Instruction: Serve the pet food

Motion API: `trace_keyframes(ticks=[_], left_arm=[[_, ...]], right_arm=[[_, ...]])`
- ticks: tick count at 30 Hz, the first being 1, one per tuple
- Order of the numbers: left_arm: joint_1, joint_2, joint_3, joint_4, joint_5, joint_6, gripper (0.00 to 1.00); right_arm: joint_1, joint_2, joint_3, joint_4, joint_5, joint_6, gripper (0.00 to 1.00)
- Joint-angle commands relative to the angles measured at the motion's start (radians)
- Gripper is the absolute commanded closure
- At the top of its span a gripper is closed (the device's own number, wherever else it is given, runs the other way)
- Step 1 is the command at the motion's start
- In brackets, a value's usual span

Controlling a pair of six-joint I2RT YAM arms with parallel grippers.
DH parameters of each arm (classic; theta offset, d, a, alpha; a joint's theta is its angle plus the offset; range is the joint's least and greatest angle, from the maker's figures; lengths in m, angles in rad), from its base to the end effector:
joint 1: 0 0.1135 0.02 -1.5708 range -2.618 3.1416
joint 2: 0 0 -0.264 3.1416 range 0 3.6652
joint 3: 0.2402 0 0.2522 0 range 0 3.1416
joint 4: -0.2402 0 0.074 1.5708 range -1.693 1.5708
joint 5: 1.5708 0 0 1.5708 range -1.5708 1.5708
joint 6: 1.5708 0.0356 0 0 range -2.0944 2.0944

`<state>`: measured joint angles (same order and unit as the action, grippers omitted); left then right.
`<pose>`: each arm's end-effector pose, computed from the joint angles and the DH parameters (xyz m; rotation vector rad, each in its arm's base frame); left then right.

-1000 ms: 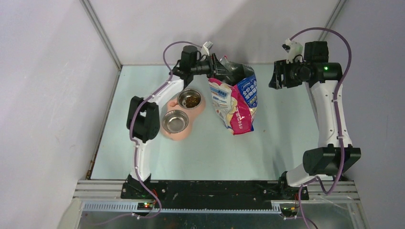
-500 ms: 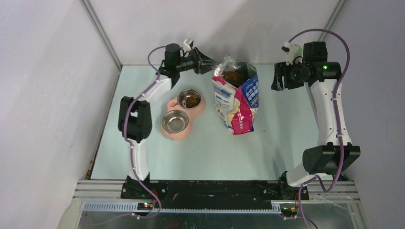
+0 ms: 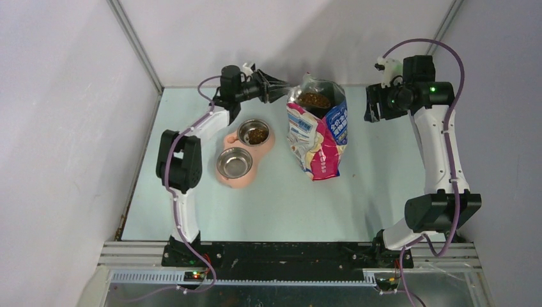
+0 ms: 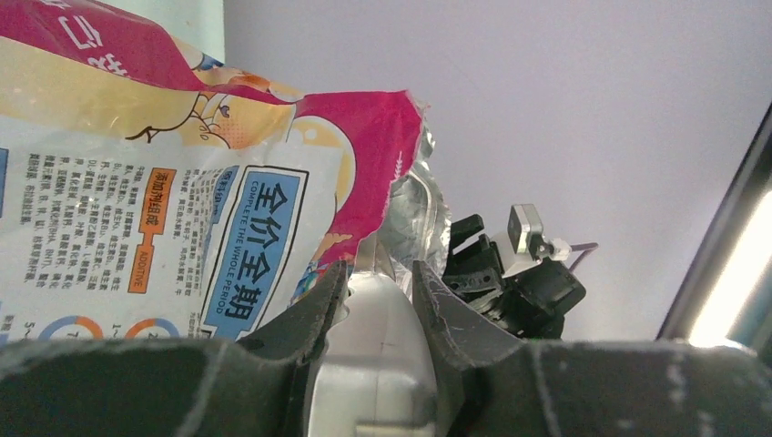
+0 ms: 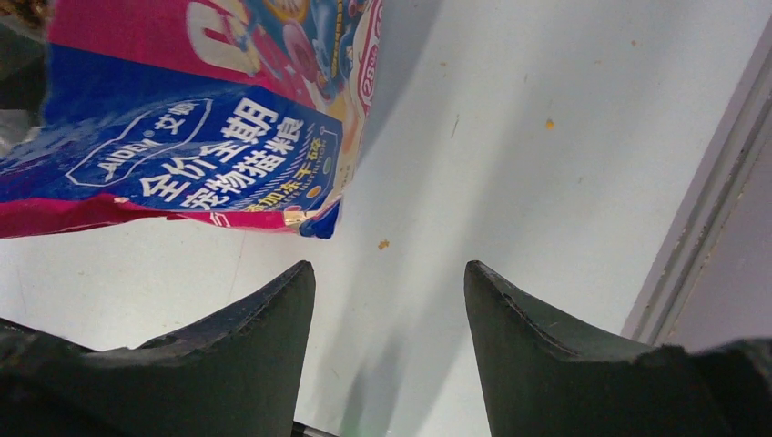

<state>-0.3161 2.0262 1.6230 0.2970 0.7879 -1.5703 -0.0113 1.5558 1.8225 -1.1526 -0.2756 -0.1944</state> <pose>0.4517 -0.1743 0.2992 -0.5665 2.0514 -1.9373 0.3051 0.0062 0.4161 -0.3409 2.4025 0.2456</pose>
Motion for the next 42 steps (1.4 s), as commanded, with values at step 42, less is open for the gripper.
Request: trace_keyframes(ticks=[42], left_arm=[[-0.063, -0.142, 0.284, -0.574, -0.299, 0.804, 1.0]], right_arm=[[0.053, -0.041, -0.043, 0.025, 0.025, -0.045, 0.36]])
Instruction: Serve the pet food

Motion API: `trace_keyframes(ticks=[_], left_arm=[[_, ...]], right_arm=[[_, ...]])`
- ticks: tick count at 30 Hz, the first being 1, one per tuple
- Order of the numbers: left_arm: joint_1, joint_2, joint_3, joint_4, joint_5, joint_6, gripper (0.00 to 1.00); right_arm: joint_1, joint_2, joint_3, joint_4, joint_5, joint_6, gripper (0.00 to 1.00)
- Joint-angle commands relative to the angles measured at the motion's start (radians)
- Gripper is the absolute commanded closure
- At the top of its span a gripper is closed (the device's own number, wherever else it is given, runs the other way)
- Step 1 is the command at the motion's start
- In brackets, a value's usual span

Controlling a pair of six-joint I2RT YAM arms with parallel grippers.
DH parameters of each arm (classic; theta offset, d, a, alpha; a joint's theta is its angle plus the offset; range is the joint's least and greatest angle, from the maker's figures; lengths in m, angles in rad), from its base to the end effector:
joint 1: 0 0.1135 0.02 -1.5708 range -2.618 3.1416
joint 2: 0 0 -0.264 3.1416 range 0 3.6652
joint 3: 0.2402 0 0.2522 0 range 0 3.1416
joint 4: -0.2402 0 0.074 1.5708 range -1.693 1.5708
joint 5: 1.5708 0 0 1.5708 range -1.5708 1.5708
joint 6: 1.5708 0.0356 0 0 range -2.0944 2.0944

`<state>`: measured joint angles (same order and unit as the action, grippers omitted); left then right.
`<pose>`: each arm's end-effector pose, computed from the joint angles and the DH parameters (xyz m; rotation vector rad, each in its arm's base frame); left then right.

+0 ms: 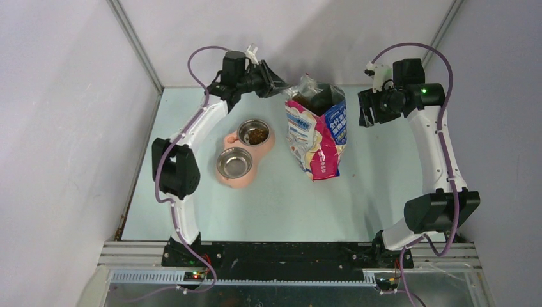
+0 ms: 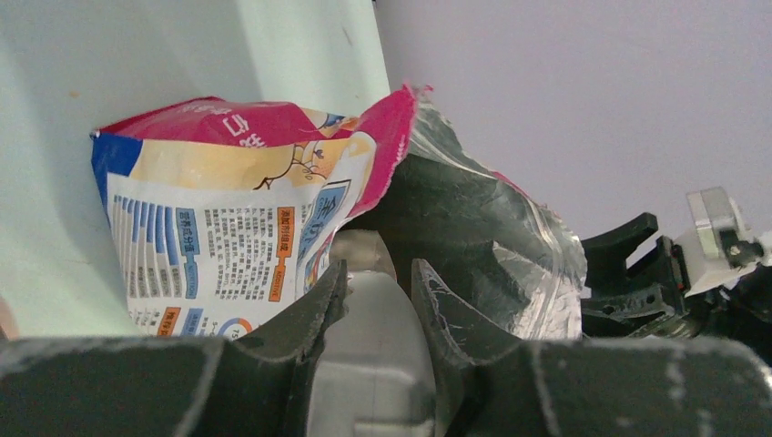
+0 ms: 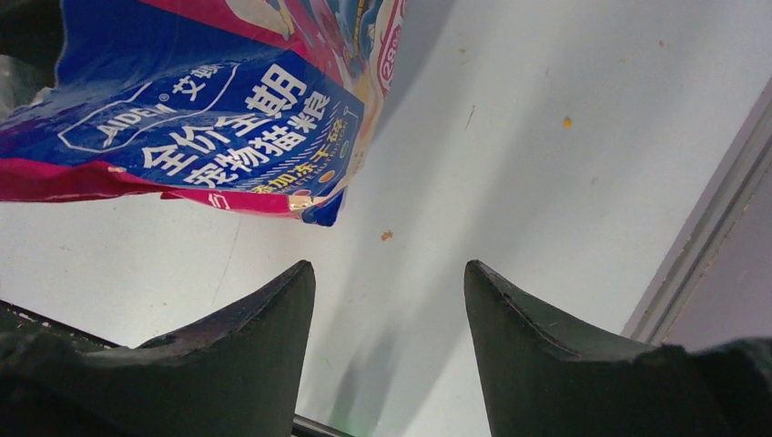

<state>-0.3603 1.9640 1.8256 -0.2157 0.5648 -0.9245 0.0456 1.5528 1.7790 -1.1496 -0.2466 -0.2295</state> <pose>0.4328 -0.1834 0.3469 -0.1761 2.1243 -1.3572 0.3053 0.0226 0.4043 -0.4398 2.4295 0.2284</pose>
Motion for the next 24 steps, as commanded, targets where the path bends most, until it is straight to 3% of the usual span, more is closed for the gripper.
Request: trace_keyframes(ticks=[1, 7, 12, 14, 19, 24], left_arm=[[-0.024, -0.08, 0.083, -0.065, -0.081, 0.165, 1.0], [-0.025, -0.077, 0.074, -0.057, -0.085, 0.149, 1.0], [0.004, -0.068, -0.003, 0.049, -0.025, -0.014, 1.0], [0.023, -0.066, -0.058, 0.142, 0.02, -0.117, 1.0], [0.054, -0.023, -0.24, 0.644, 0.142, -0.552, 1.0], [0.056, 0.011, -0.28, 0.845, 0.196, -0.707, 1.0]], right_arm=[[-0.004, -0.038, 0.001, 0.022, -0.005, -0.01, 0.36], [-0.006, -0.041, -0.002, 0.022, -0.003, -0.011, 0.36], [-0.01, -0.05, -0.015, 0.02, -0.001, -0.012, 0.36], [-0.01, -0.052, -0.02, 0.019, 0.001, -0.011, 0.36], [-0.01, -0.06, -0.032, 0.015, 0.006, -0.013, 0.36], [-0.012, -0.059, -0.033, 0.005, 0.02, -0.021, 0.36]])
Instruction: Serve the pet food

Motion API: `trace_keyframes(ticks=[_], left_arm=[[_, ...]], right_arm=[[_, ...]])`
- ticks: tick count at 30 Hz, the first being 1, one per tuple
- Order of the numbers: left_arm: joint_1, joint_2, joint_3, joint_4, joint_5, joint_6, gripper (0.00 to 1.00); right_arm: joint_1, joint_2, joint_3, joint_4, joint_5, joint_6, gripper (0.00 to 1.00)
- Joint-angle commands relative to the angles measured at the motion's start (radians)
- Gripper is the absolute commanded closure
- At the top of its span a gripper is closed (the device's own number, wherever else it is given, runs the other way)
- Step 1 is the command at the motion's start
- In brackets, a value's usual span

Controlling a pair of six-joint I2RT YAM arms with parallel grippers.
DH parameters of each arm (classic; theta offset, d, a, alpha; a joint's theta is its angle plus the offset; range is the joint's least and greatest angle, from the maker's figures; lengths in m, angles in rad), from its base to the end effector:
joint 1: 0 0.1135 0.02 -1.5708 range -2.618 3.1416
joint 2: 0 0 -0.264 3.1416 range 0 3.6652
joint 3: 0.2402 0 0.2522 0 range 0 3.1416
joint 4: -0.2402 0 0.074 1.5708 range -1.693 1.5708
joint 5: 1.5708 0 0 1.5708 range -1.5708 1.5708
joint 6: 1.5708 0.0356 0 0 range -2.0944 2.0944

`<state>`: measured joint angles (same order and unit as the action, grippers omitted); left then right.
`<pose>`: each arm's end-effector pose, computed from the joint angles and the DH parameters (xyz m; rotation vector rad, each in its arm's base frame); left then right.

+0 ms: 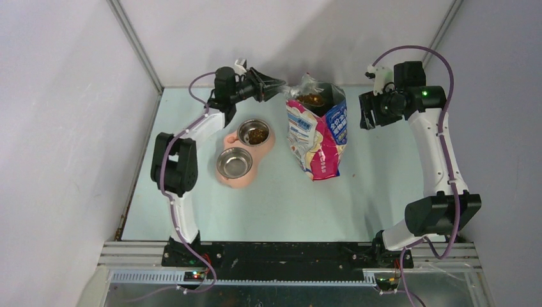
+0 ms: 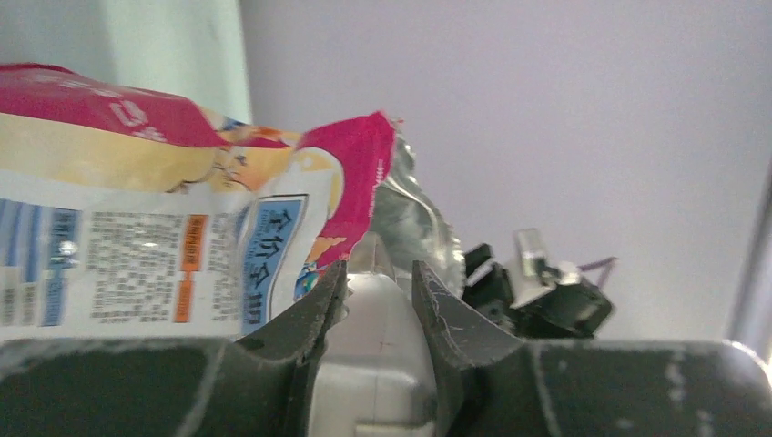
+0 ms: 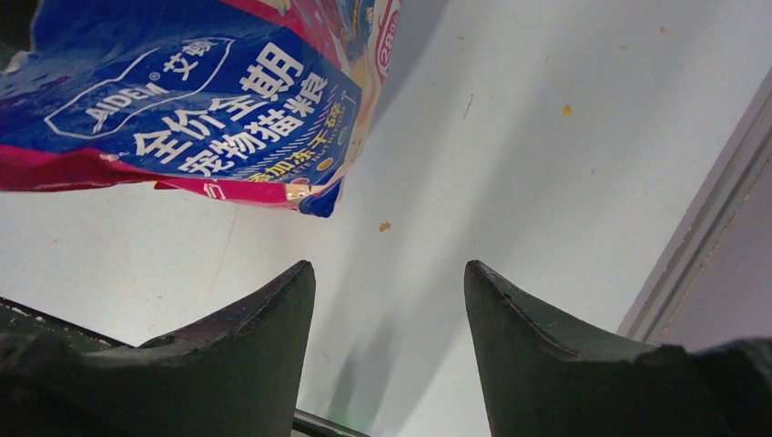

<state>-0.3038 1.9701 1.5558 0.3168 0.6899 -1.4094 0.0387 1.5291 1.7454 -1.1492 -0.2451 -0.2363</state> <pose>0.4436 -0.1628 0.3032 -0.4764 1.9657 -1.7705 0.2994 0.0202 0.4013 -0.4391 2.4385 0.2228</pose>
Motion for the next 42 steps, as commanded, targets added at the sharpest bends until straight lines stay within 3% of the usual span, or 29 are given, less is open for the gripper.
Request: trace_keyframes(ticks=[1, 8, 12, 28, 42], left_arm=[[-0.001, 0.009, -0.012, 0.329, 0.078, -0.271, 1.0], [0.009, 0.086, -0.142, 0.7, 0.073, -0.522, 1.0], [-0.015, 0.135, -0.136, 0.734, 0.067, -0.56, 1.0], [0.068, 0.003, -0.061, 0.53, 0.156, -0.364, 1.0], [0.249, -0.269, -0.413, 0.493, 0.218, -0.266, 1.0]], right_arm=[[-0.004, -0.033, 0.001, 0.002, 0.021, -0.016, 0.36], [-0.004, -0.033, 0.01, -0.045, 0.06, -0.042, 0.36], [0.002, -0.019, 0.034, -0.067, 0.072, -0.055, 0.36], [-0.006, 0.014, 0.022, 0.001, 0.035, -0.081, 0.36], [-0.029, 0.068, 0.026, 0.072, -0.051, -0.066, 0.36]])
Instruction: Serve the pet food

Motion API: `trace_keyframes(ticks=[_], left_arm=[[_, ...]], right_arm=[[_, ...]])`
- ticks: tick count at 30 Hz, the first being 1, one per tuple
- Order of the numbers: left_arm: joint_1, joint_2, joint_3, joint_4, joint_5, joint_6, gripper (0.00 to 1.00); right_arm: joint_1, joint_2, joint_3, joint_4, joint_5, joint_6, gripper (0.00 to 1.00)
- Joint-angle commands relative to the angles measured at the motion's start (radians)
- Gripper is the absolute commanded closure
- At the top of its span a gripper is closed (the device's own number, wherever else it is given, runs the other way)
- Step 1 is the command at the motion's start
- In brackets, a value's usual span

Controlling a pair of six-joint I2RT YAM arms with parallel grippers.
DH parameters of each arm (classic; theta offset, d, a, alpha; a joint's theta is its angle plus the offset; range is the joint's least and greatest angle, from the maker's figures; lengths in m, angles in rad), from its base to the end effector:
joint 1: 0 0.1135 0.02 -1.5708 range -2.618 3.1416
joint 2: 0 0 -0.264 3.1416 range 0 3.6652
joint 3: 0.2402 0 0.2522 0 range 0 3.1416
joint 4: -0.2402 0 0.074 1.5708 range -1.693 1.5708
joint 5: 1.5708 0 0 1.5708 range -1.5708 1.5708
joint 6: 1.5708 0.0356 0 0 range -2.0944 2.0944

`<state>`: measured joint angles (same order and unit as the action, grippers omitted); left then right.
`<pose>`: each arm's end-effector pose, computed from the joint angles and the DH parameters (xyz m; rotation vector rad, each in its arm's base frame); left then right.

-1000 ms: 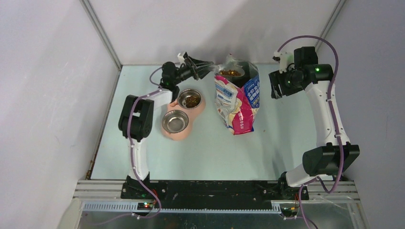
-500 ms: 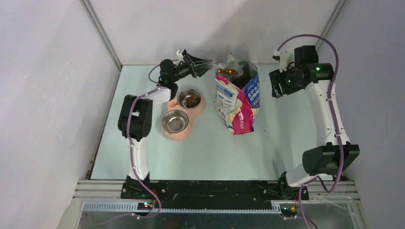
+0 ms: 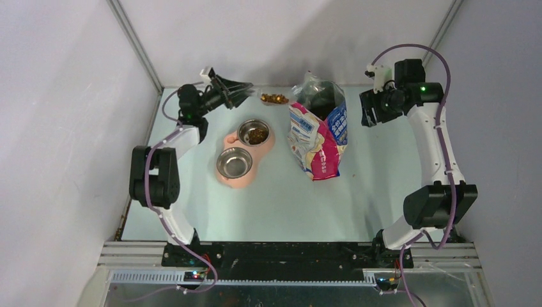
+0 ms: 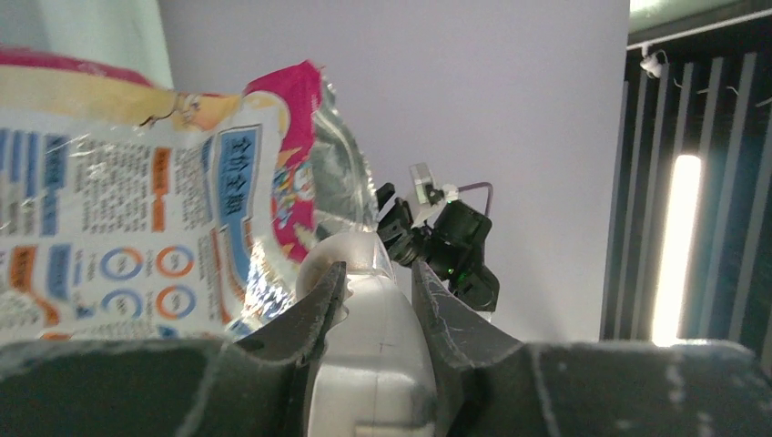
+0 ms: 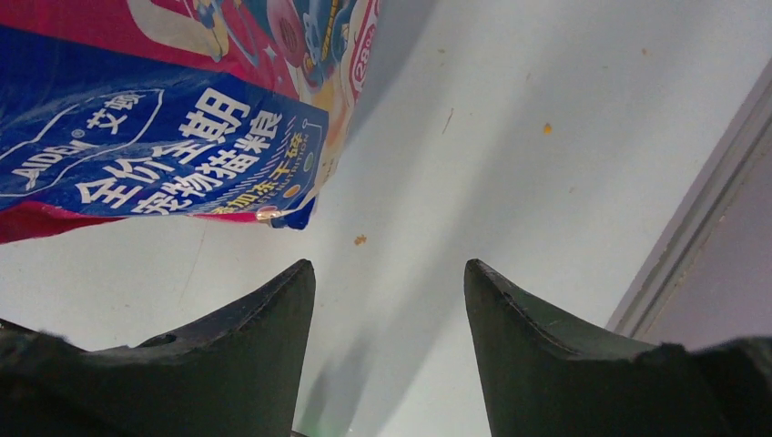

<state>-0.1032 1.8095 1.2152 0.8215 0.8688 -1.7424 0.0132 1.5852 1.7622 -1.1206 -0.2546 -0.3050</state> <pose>0.4085 -0.0696 0.3044 -0.5195 1.7319 -2.0032 0.3179 0.0132 0.3919 -0.4944 2.4319 0.1971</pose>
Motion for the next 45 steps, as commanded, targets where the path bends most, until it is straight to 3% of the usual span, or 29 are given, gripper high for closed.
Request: trace_keyframes(ticks=[1, 14, 23, 35, 45], left_arm=[[0.062, -0.144, -0.114, -0.021, 0.045, 0.09, 1.0], [0.36, -0.478, -0.534, -0.306, 0.072, 0.388, 1.0], [0.597, -0.604, -0.668, -0.546, 0.049, 0.597, 1.0], [0.611, -0.651, -0.631, -0.887, -0.132, 0.971, 1.0], [0.609, -0.635, -0.59, -0.975, -0.203, 1.076, 1.0]], right_arm=[[-0.004, 0.013, 0.009, 0.045, -0.044, 0.003, 0.36], [-0.004, 0.005, 0.035, 0.061, -0.112, 0.043, 0.36], [-0.004, -0.009, 0.04, 0.065, -0.151, 0.066, 0.36], [-0.004, -0.007, 0.061, 0.067, -0.176, 0.078, 0.36], [-0.004, -0.017, 0.049, 0.068, -0.175, 0.076, 0.36]])
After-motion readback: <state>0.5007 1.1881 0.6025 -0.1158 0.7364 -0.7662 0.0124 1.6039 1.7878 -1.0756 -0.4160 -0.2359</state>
